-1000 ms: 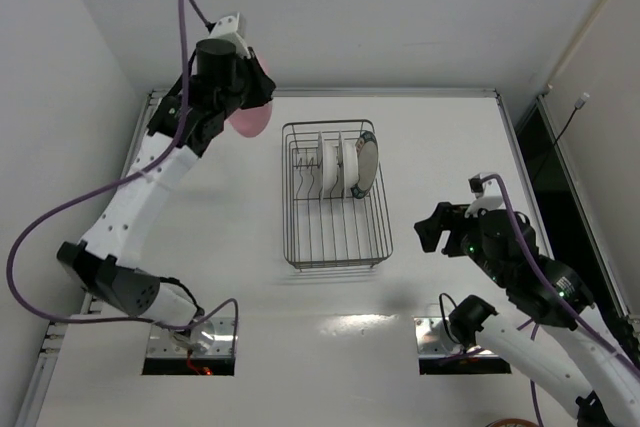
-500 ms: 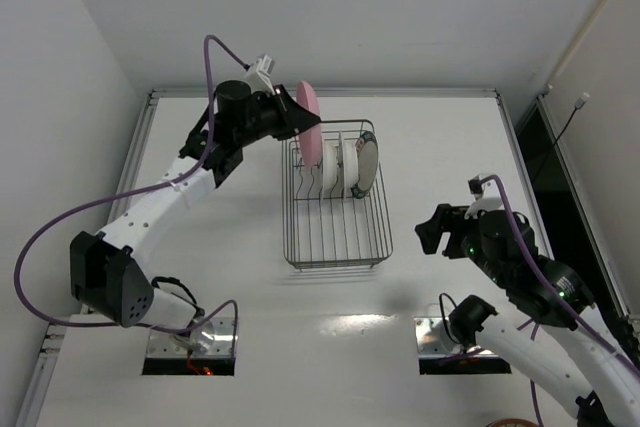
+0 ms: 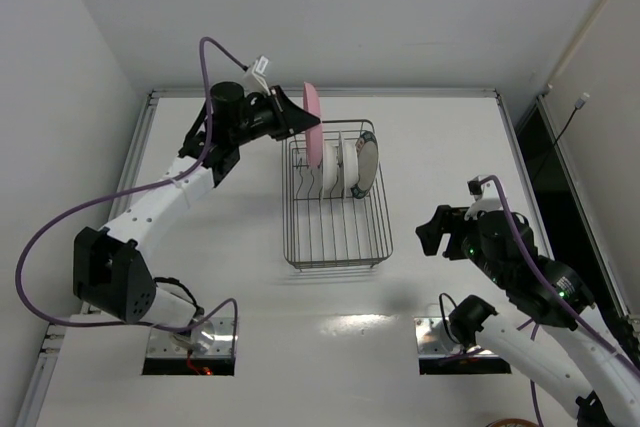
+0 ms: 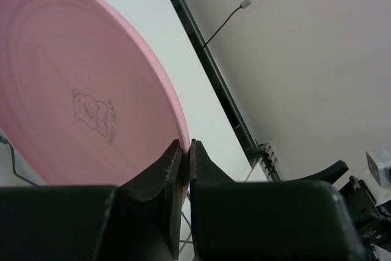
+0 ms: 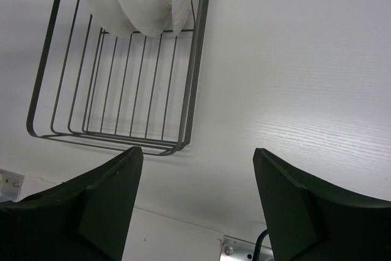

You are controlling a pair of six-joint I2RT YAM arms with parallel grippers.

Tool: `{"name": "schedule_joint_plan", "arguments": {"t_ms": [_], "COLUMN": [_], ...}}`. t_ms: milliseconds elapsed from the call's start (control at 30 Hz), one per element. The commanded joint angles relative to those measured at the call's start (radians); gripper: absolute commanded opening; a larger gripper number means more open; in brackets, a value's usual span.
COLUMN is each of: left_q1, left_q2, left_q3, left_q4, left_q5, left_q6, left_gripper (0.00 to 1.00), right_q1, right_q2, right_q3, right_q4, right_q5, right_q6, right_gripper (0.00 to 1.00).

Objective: Load the plates into the dish rack

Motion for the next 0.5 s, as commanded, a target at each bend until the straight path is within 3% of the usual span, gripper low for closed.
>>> {"name": "schedule_joint_plan", "arguments": {"t_ms": [0, 467], "left_q1": [0.027, 0.027], "left_q2": [0.018, 0.096], "left_q3": [-0.028, -0.081], "left_q4": [0.069, -0.006], "left_q5": [0.047, 0.079], "left_q6": [-0.004, -0.004], "left_gripper": [0.00, 0.00], "right_q1": [-0.003, -0.003], "right_q2": [-0.006, -0.006], "right_q3": [0.026, 0.026], "right_q4": [0.014, 0.014], "right_q5": [0.017, 0.036], "right_q6": [0.011, 0.011], "right_gripper": [0.71, 0.71]}}
